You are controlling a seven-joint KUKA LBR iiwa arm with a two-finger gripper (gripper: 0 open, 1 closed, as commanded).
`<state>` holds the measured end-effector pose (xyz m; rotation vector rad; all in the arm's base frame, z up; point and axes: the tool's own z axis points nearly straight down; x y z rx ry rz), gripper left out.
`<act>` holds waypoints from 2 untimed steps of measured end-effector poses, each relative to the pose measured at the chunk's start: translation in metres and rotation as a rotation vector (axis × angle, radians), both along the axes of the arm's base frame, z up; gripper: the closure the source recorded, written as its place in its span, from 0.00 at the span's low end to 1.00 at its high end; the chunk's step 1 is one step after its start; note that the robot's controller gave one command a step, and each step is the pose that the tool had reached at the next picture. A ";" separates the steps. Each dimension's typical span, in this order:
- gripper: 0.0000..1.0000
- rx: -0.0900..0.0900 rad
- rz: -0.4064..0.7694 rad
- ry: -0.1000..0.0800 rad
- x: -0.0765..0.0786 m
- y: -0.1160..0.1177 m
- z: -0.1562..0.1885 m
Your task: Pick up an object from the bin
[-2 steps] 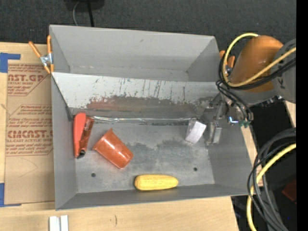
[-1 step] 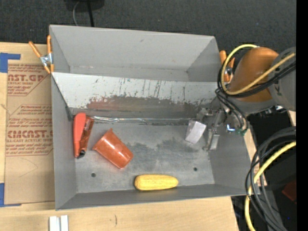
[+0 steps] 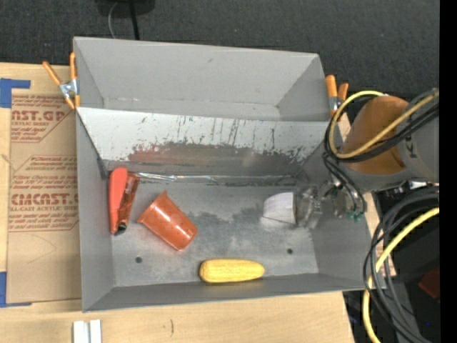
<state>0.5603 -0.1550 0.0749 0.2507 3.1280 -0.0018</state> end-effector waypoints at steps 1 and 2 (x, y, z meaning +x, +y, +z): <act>0.00 0.000 0.001 0.000 0.000 0.000 0.000; 0.00 0.000 0.000 0.000 0.000 0.000 0.000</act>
Offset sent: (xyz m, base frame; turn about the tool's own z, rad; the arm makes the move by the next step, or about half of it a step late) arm 0.0000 0.0000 0.0000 0.0000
